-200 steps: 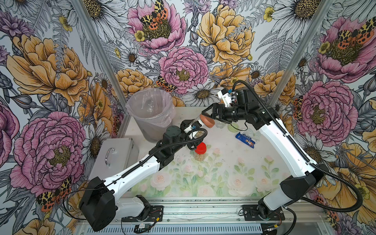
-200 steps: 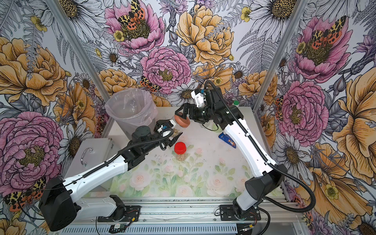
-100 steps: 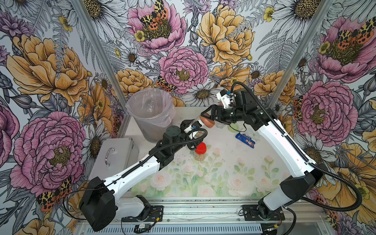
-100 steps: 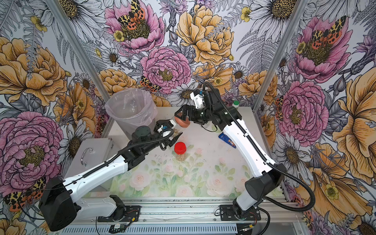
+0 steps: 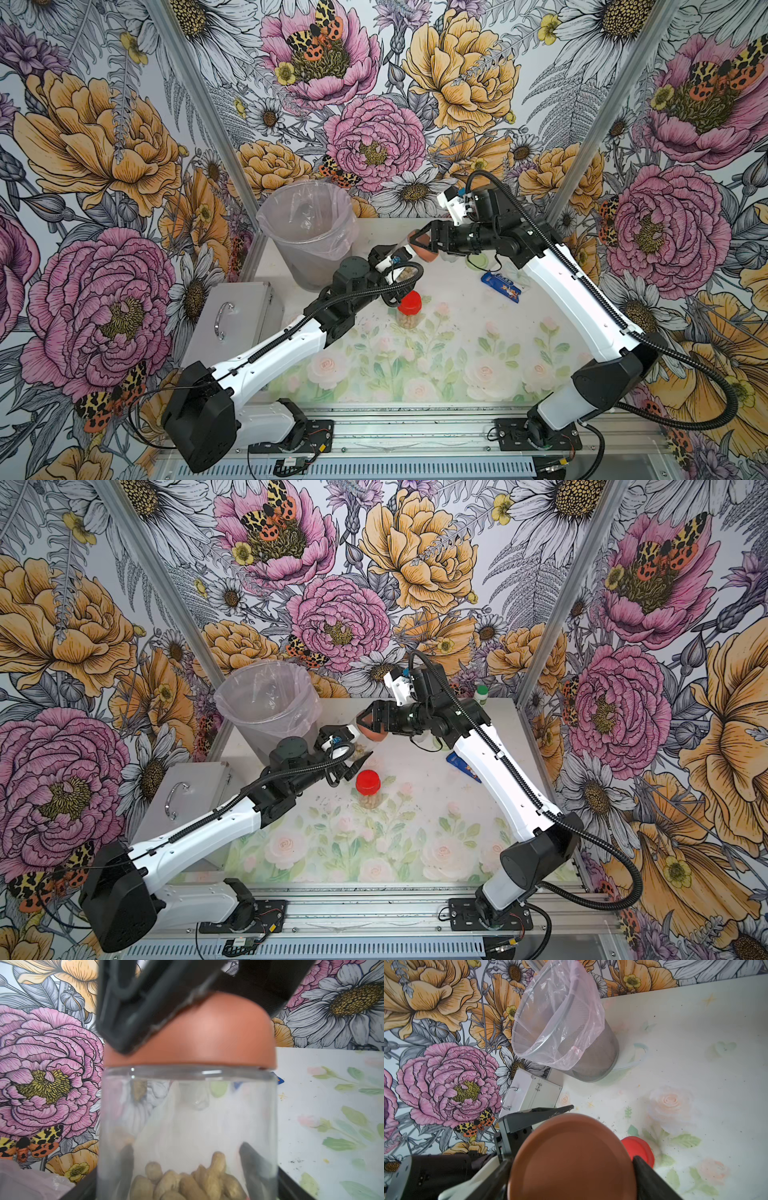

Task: Empty moldy peanuts from jars
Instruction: Unscrew the lid from the jar.

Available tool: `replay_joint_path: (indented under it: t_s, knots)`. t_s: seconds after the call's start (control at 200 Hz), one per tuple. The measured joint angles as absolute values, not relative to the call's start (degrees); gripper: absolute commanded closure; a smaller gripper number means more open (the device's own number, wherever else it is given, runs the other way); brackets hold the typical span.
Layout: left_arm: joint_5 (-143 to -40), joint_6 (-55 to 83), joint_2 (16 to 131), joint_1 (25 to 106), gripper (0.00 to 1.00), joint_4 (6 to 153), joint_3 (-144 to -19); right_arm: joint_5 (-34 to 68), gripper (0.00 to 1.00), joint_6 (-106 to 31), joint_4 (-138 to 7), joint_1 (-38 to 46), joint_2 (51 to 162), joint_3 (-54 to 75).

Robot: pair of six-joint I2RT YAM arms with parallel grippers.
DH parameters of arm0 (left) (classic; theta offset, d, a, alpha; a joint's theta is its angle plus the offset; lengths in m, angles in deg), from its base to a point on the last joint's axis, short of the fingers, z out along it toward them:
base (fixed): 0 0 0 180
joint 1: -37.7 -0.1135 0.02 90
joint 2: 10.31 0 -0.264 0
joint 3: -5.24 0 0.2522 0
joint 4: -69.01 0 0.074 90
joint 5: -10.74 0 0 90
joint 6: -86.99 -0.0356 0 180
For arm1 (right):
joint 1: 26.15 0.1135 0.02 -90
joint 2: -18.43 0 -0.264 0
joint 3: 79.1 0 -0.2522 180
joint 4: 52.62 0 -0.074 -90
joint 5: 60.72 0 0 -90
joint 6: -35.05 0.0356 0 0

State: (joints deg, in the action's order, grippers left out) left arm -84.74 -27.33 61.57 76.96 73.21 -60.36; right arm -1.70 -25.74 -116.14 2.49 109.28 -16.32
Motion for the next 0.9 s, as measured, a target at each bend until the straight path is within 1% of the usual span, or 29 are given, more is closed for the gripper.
replay_joint_path:
  t_s: [0.115, 0.215, 0.44, 0.625, 0.831, 0.901]
  knots:
    - [-92.5, -24.0, 61.5, 74.3, 0.82, 74.5, -60.4, -5.6, 0.28, -34.0, -115.1, 2.0, 109.3, -15.0]
    - [-99.4, -21.2, 61.5, 72.3, 0.83, 75.9, -60.4, -8.7, 0.26, -42.7, -114.3, 1.7, 109.1, -13.6]
    - [-111.2, -17.9, 61.5, 70.0, 0.83, 78.7, -60.4, -14.6, 0.27, -61.2, -116.6, 1.4, 108.0, -12.0]
    - [-116.8, -16.8, 61.5, 69.1, 0.83, 80.0, -60.4, -19.6, 0.27, -70.6, -120.3, 0.4, 108.1, -12.0]
    - [-119.6, -16.4, 61.5, 68.9, 0.84, 81.7, -60.4, -22.2, 0.26, -75.5, -122.6, 0.0, 108.6, -12.0]
    - [-119.9, -16.4, 61.5, 68.8, 0.84, 82.4, -60.4, -22.8, 0.23, -76.4, -123.3, -0.2, 109.0, -12.1]
